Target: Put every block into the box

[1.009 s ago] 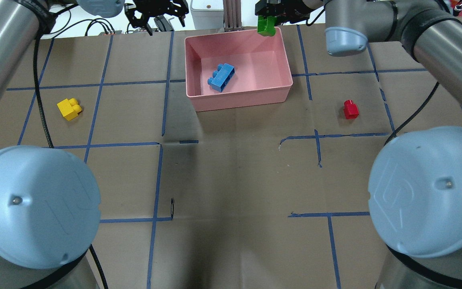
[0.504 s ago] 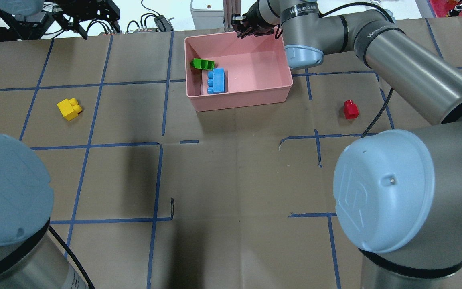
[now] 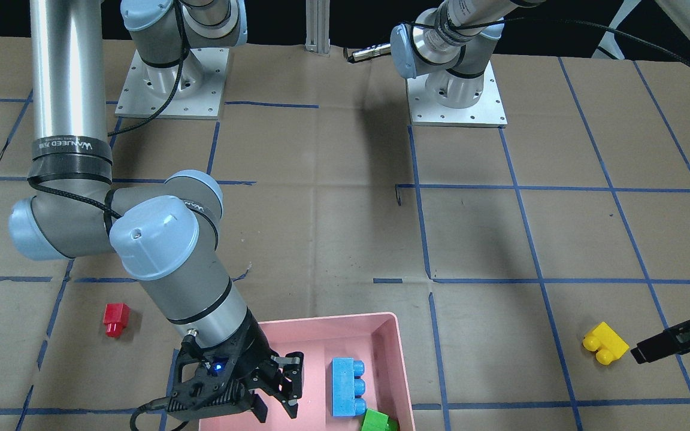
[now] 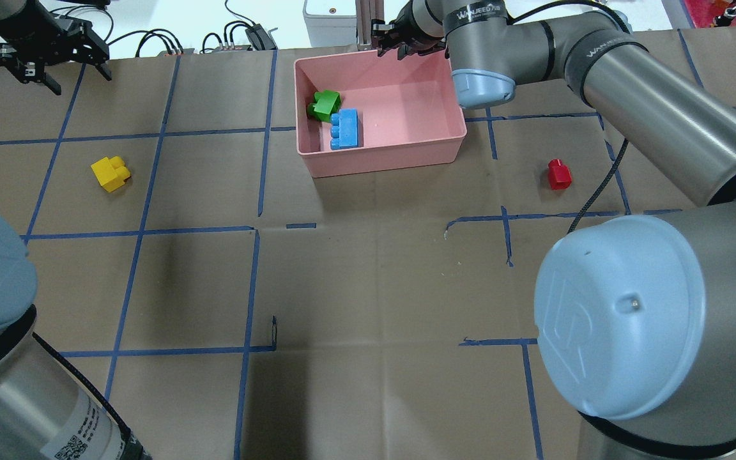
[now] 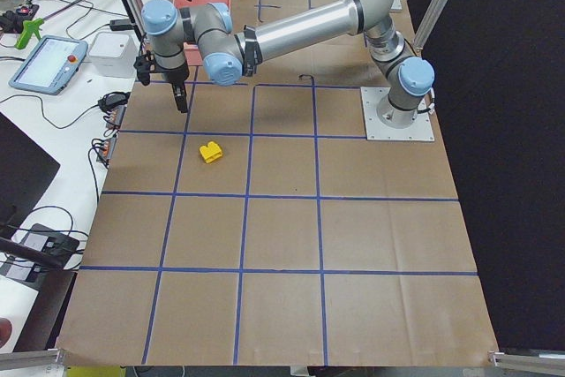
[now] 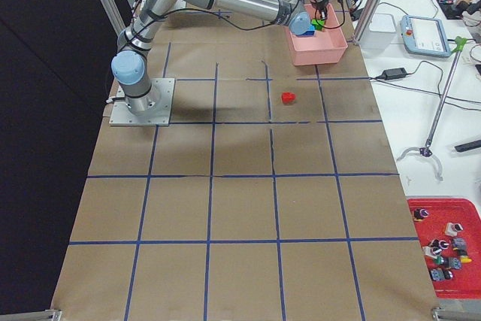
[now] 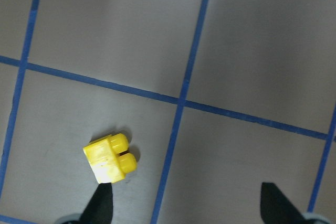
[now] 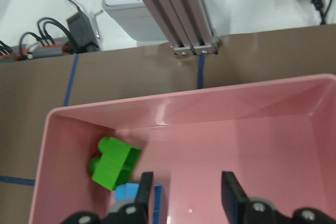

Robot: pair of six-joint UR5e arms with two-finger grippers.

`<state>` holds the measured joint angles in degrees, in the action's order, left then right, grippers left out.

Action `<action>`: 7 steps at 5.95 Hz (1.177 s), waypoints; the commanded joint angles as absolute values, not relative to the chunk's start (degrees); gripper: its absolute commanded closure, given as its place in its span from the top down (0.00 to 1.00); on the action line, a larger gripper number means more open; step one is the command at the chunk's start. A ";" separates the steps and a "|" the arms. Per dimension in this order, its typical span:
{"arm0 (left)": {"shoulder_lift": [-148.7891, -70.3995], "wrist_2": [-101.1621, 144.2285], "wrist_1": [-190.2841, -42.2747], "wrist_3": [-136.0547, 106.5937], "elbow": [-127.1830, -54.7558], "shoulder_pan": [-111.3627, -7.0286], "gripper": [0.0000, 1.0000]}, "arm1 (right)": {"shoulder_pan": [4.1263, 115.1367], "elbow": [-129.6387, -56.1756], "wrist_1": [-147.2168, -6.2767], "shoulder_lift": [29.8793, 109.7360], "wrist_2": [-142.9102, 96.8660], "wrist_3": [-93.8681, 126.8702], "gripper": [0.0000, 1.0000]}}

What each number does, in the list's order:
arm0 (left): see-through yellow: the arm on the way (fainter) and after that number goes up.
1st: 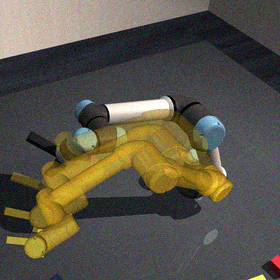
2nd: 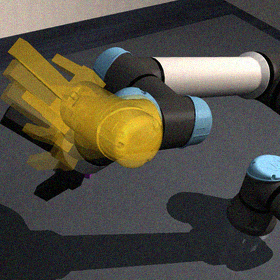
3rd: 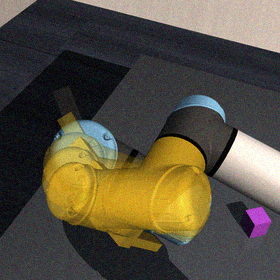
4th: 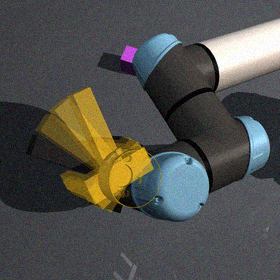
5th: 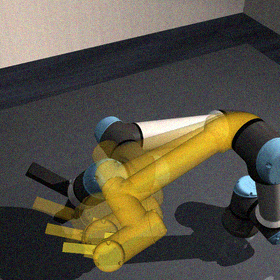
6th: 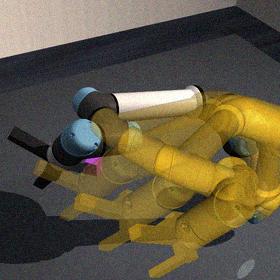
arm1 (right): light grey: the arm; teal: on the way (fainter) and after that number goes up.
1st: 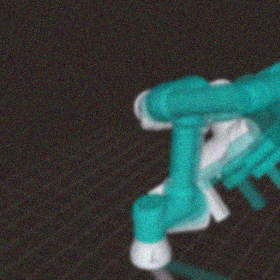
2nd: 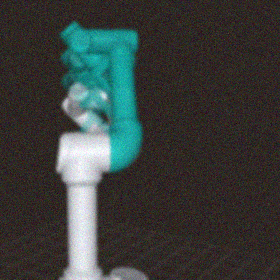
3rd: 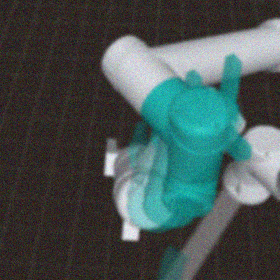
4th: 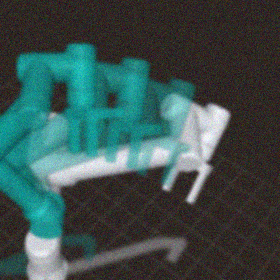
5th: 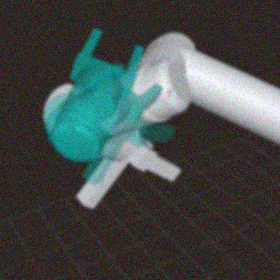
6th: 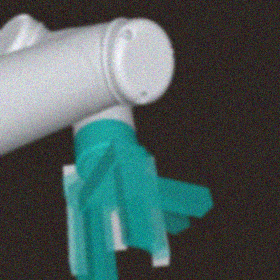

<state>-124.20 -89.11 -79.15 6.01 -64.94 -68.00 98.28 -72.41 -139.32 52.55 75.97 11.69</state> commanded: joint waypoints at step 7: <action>-129.63 -91.14 -56.60 5.98 -81.83 -63.81 0.97 | 82.63 -97.58 -132.02 63.28 91.05 -12.30 1.00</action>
<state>-128.74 -91.25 -56.96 6.02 -82.32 -63.93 83.79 -91.03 -124.77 63.59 90.89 -11.93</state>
